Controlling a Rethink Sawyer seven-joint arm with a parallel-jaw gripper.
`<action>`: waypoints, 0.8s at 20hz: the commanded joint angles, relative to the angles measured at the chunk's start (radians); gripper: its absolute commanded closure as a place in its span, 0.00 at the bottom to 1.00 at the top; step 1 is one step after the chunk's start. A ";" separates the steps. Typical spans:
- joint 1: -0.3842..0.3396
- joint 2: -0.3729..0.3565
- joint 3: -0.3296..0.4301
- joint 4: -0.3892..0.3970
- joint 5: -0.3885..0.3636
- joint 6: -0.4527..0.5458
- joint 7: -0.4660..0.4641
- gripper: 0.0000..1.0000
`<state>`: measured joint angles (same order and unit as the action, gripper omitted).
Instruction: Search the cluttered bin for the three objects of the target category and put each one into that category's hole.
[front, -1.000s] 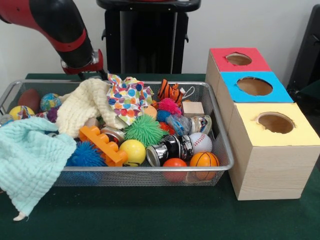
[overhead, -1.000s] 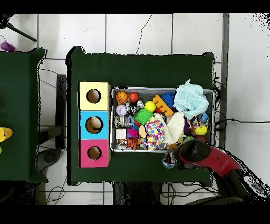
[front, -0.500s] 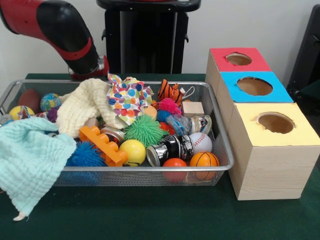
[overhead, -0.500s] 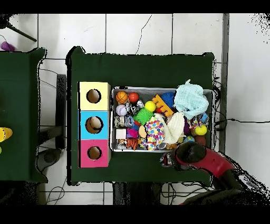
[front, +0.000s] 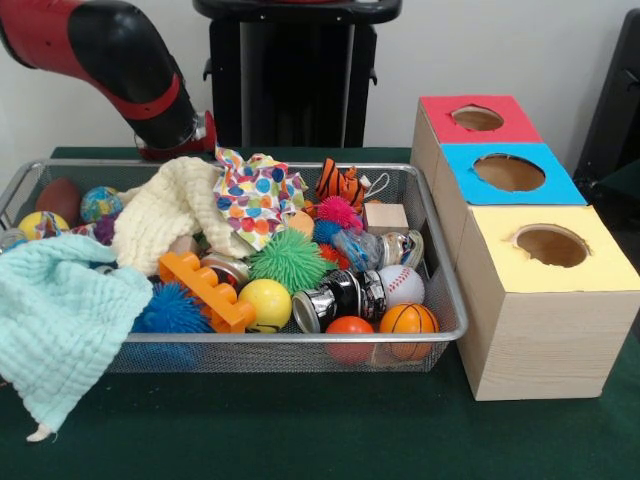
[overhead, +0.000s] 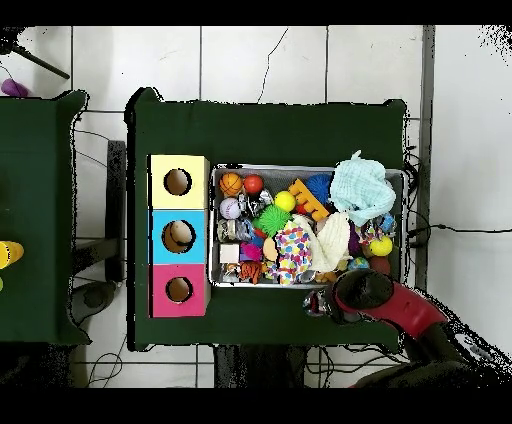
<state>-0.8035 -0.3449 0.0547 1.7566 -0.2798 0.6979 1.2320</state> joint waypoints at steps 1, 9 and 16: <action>-0.020 0.163 0.103 -0.062 -0.070 -0.180 0.014 1.00; -0.020 0.164 0.112 -0.068 -0.080 -0.162 0.010 1.00; -0.026 0.129 0.114 -0.037 -0.077 -0.179 0.026 1.00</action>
<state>-0.8272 -0.3307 0.0628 1.7578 -0.2935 0.6946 1.2320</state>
